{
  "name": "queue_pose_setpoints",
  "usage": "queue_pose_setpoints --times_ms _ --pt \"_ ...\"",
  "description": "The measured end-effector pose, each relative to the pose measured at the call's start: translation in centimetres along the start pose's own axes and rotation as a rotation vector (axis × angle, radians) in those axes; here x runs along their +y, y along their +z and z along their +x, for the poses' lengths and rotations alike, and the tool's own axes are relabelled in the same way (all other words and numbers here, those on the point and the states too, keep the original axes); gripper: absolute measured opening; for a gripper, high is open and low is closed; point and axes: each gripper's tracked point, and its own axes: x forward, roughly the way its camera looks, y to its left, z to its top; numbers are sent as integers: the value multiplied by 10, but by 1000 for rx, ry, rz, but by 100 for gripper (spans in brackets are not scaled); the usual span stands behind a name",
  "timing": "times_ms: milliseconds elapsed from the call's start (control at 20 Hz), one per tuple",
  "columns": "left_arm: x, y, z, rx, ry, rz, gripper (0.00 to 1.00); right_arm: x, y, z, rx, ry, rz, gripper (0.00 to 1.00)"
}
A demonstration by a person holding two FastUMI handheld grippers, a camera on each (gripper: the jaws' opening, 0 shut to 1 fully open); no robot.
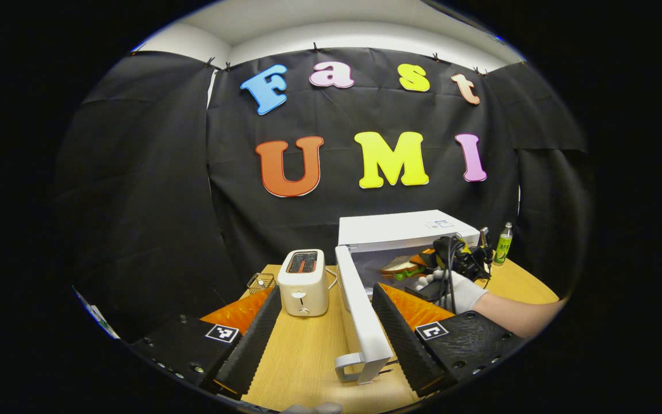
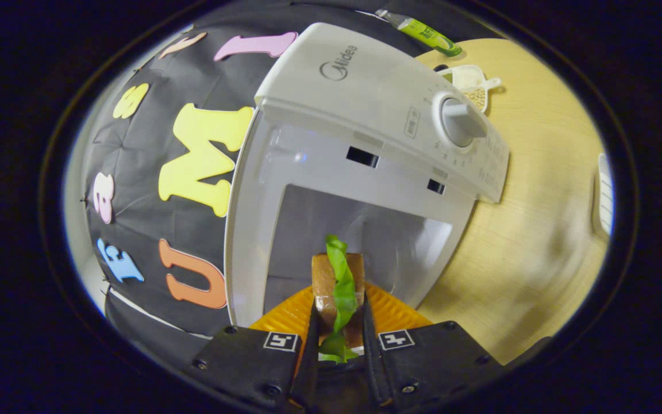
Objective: Open the microwave oven with the left hand, put the food in, and close the microwave oven.
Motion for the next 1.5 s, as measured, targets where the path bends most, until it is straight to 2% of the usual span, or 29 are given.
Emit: queue_pose_setpoints --times_ms 150,200,250,300,350,400,450,500,550,600,650,700,750,800,850,900,950,1000,1050,1100,1300,1500 --pt "11 -8 7 0 14 -29 96 -4 -17 22 -10 -8 -12 38" --pt "14 -12 9 8 22 -26 95 -11 -21 29 -14 -22 -15 30" --pt "16 -17 10 15 31 -15 95 -17 -22 35 -20 -38 -15 30" --pt "18 -19 9 17 35 -8 96 -24 -22 41 -31 -49 -22 39" --pt "18 -18 6 8 36 -8 96 -24 -23 45 -37 -41 -21 31" --pt "18 -16 4 -7 38 -17 96 -24 -25 47 -36 -46 -33 32" --pt "19 -15 4 -20 38 -31 96 -26 -26 48 -34 -56 -67 42" --pt "20 -16 3 -20 38 -45 95 -28 -26 49 -41 -65 -120 34" --pt "20 -20 3 -16 40 -54 95 -36 -25 49 -42 -96 -208 48" --pt "23 -23 3 -15 49 -56 96 -44 -25 49 -34 -123 -313 41" --pt "26 -25 4 -14 55 -57 96 -46 -27 47 -28 -134 -383 55" --pt "27 -27 4 -13 61 -63 96 -48 -27 47 -23 -146 -463 73" --pt "29 -31 5 -11 64 -70 96 -48 -27 44 -16 -150 -530 82" --pt "29 -32 5 -10 69 -76 96 -49 -24 41 -22 -164 -595 83" --pt "32 -35 5 -6 73 -77 96 -45 -21 39 -36 -174 -680 90" --pt "33 -38 4 -2 77 -76 96 -43 -17 36 -45 -183 -748 93" --pt "34 -40 5 0 80 -77 96 -42 -11 32 -57 -194 -816 89" --pt "33 -40 6 -1 78 -81 96 -41 -7 32 -73 -204 -888 97" --pt "34 -40 4 -3 81 -83 96 -37 -2 32 -90 -214 -951 89" --pt "35 -39 4 -6 82 -83 96 -32 1 30 -108 -209 -1013 97" --pt "39 -38 -1 -16 98 -75 96 -21 -7 15 -75 -153 -1056 97" --pt "42 -31 -5 -25 109 -53 96 2 -9 -18 -56 -91 -1097 98"
